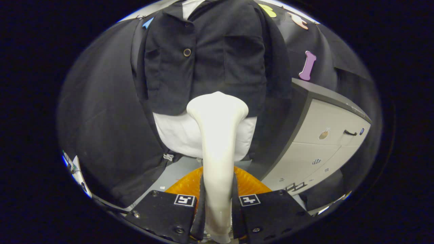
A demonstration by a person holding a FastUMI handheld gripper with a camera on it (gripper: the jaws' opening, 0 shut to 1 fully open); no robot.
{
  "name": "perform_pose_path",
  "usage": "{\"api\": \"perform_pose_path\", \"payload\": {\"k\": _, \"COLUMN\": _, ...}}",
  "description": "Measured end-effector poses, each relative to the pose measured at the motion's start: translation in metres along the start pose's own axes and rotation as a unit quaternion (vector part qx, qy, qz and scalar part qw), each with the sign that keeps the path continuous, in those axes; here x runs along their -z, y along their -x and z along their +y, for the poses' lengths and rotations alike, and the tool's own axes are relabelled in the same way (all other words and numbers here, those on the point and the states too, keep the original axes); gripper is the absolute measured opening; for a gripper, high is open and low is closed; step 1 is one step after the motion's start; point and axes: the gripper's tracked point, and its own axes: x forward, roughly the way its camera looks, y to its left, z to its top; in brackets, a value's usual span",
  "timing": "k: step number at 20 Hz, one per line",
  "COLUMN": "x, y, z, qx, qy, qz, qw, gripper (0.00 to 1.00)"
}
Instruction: Iron the clothes twice with a garment steamer, once on the left side and once on the right side.
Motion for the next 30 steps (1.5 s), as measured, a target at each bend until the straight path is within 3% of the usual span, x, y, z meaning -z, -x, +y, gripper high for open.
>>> {"api": "perform_pose_path", "payload": {"k": 9, "x": -0.017, "y": 0.014, "z": 0.003, "qx": -0.014, "qy": 0.002, "qz": -0.015, "qw": 1.0, "gripper": 0.34}}
{"api": "perform_pose_path", "payload": {"k": 18, "x": -0.129, "y": 0.094, "z": 0.055, "qx": -0.083, "qy": -0.022, "qz": -0.123, "qw": 0.989, "gripper": 0.34}}
{"api": "perform_pose_path", "payload": {"k": 22, "x": -0.198, "y": 0.14, "z": 0.085, "qx": -0.112, "qy": -0.012, "qz": -0.217, "qw": 0.97, "gripper": 0.34}}
{"api": "perform_pose_path", "payload": {"k": 30, "x": -0.309, "y": 0.207, "z": 0.127, "qx": -0.138, "qy": 0.025, "qz": -0.38, "qw": 0.914, "gripper": 0.34}}
